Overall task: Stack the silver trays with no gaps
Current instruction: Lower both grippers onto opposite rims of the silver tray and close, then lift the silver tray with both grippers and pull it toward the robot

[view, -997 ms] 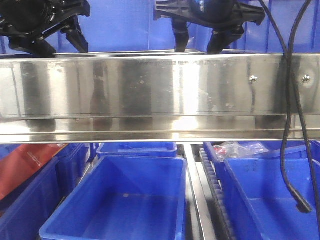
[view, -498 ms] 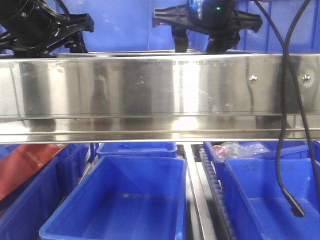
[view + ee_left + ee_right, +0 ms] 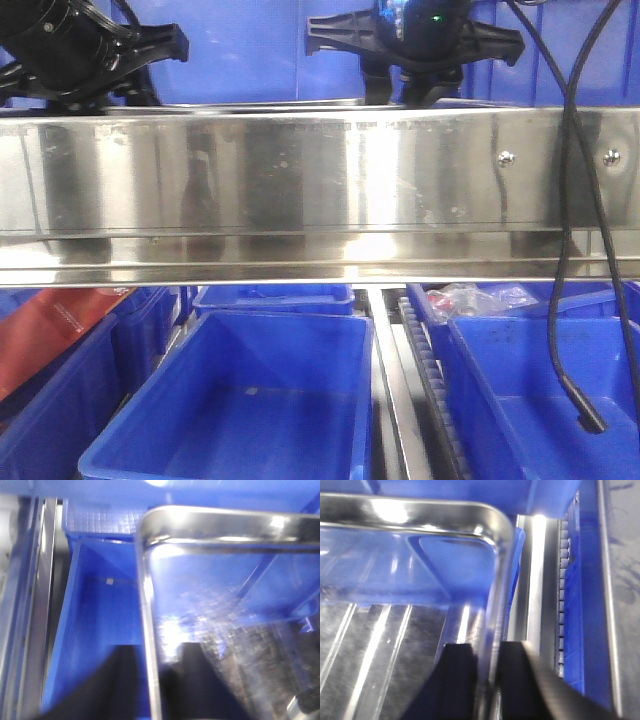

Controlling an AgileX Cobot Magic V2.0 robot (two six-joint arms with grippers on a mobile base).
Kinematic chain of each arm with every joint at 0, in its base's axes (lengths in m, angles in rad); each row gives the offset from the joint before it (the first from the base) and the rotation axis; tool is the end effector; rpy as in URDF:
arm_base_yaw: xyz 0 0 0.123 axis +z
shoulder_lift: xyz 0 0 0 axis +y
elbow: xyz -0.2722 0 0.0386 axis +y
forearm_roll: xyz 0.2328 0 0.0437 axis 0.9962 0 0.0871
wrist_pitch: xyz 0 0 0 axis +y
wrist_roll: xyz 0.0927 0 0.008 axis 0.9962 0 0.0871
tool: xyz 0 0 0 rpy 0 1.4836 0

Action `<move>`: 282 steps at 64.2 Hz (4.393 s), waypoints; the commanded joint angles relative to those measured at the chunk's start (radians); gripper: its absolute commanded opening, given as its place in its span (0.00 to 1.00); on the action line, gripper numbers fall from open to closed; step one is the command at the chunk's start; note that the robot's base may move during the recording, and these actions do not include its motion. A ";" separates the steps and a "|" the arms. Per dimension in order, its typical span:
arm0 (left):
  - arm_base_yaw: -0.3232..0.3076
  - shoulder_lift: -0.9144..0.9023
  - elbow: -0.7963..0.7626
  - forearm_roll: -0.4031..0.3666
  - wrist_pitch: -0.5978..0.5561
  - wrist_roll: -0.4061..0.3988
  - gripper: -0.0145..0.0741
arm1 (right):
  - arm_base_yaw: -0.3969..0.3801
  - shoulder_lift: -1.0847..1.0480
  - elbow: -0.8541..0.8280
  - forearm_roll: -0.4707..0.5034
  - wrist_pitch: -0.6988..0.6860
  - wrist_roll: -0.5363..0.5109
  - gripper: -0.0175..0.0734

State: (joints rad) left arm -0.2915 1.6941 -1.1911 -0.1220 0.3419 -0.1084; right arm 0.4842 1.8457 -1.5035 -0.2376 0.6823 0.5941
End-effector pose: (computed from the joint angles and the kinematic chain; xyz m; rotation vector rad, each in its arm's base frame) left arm 0.3480 -0.1084 0.2506 0.1005 2.3432 -0.3042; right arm 0.3608 0.1742 0.2641 -0.0322 2.4897 0.1929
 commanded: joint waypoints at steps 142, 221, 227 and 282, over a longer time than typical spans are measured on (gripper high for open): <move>-0.075 -0.753 0.001 0.134 0.316 -0.146 0.15 | 0.514 -0.455 -0.009 -0.555 0.348 0.331 0.12; -0.075 -0.876 0.130 0.178 0.217 -0.146 0.15 | 0.595 -0.506 -0.009 -0.587 0.359 0.359 0.12; -0.075 -0.836 0.130 0.158 0.212 -0.146 0.15 | 0.605 -0.506 -0.009 -0.603 0.359 0.371 0.12; -0.075 -0.814 0.130 0.109 0.141 -0.146 0.15 | 0.605 -0.506 -0.009 -0.603 0.357 0.373 0.12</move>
State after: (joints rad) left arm -0.3562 0.8838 -1.0538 0.0096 0.5466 -0.2606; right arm 1.0827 1.3489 -1.5074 -0.8229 1.0795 0.9862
